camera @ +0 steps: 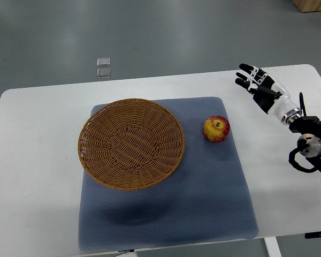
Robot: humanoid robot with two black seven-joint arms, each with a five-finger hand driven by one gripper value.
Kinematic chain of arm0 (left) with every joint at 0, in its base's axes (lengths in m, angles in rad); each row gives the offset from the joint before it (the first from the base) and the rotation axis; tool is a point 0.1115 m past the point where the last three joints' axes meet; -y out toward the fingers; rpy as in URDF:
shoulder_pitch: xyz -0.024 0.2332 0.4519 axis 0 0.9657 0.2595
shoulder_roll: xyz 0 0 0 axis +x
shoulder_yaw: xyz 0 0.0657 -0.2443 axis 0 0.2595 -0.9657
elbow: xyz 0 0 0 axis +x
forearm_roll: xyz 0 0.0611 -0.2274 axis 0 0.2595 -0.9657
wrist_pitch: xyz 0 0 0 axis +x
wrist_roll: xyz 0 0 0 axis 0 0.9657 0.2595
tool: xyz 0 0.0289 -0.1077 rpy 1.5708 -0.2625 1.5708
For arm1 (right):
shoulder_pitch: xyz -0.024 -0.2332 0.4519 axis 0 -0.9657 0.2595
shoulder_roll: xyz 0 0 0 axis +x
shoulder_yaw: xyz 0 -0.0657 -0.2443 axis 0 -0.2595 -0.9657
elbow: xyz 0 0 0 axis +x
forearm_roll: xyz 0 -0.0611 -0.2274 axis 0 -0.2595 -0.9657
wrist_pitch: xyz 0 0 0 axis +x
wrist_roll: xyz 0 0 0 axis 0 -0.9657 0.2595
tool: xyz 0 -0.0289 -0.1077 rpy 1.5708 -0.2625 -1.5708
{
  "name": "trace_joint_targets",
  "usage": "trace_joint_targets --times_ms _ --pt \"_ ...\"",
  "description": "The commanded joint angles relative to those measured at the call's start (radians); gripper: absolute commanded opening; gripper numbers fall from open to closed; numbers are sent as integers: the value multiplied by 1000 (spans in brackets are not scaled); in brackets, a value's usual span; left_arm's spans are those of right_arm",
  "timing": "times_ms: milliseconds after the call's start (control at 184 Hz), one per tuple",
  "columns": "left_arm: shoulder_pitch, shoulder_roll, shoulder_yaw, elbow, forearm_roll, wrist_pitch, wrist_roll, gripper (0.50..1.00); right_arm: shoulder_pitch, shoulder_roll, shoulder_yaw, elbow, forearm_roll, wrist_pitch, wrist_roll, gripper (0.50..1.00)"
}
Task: Place red apple in basket with right hand
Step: 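Reach the right hand toward the apple and close fingers around it, then lift the grasped apple off the mat with the right hand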
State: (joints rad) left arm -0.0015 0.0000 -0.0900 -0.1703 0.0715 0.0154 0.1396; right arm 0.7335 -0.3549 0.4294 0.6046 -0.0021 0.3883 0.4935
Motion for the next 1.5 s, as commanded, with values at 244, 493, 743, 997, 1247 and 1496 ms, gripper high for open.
trace_joint_targets --times_ms 244,493,743,997,1247,1496 --pt "0 0 -1 0 1 0 0 1000 4 -7 -6 23 -102 29 -7 917" --pt "0 0 -1 0 1 0 0 1000 34 -29 -5 104 -458 18 -1 909" --pt "0 0 -1 0 1 0 0 1000 47 -42 -5 167 -737 14 2 909" --pt "0 0 1 0 1 0 0 1000 37 -38 -20 165 -960 -94 11 907" --pt "0 0 1 0 1 0 0 1000 37 -44 -29 162 -975 -126 14 909" --pt "0 0 -1 0 -1 0 0 1000 35 -72 -72 153 -1041 -128 50 907"
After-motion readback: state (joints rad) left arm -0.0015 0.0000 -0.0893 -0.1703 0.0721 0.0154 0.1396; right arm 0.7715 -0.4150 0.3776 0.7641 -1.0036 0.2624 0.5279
